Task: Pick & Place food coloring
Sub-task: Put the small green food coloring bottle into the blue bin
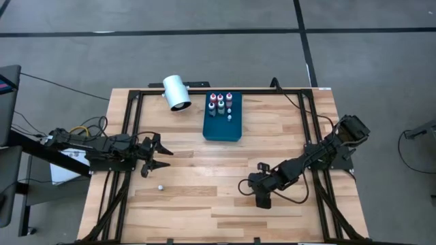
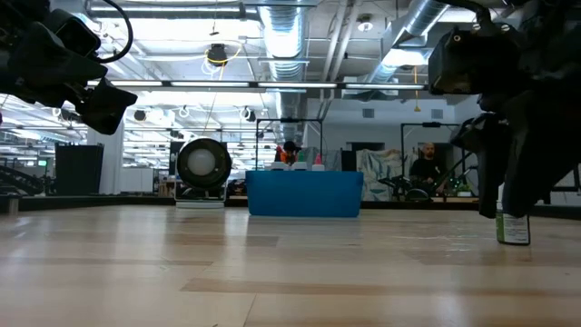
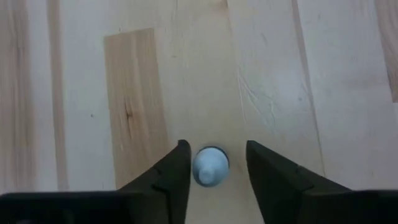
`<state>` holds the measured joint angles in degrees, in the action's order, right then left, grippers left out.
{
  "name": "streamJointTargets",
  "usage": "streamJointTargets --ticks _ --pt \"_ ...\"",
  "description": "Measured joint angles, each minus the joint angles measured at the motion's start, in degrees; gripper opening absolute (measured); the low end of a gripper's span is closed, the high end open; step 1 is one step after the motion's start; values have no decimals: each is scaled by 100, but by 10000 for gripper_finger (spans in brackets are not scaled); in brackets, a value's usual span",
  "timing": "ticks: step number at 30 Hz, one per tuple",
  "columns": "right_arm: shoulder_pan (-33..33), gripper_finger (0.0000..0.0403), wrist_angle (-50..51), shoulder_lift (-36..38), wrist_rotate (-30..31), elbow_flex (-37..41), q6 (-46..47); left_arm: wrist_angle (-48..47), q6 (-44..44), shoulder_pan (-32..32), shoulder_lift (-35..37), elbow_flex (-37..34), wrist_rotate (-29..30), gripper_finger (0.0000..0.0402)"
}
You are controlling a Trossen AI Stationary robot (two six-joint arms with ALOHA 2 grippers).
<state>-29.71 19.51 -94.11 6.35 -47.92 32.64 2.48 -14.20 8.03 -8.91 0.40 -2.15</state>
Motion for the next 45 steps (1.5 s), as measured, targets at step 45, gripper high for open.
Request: streamJointTargets --ticks 45 --pt "697 66 998 4 2 -1129 -1478 -4 4 0 0 0 -2 234"
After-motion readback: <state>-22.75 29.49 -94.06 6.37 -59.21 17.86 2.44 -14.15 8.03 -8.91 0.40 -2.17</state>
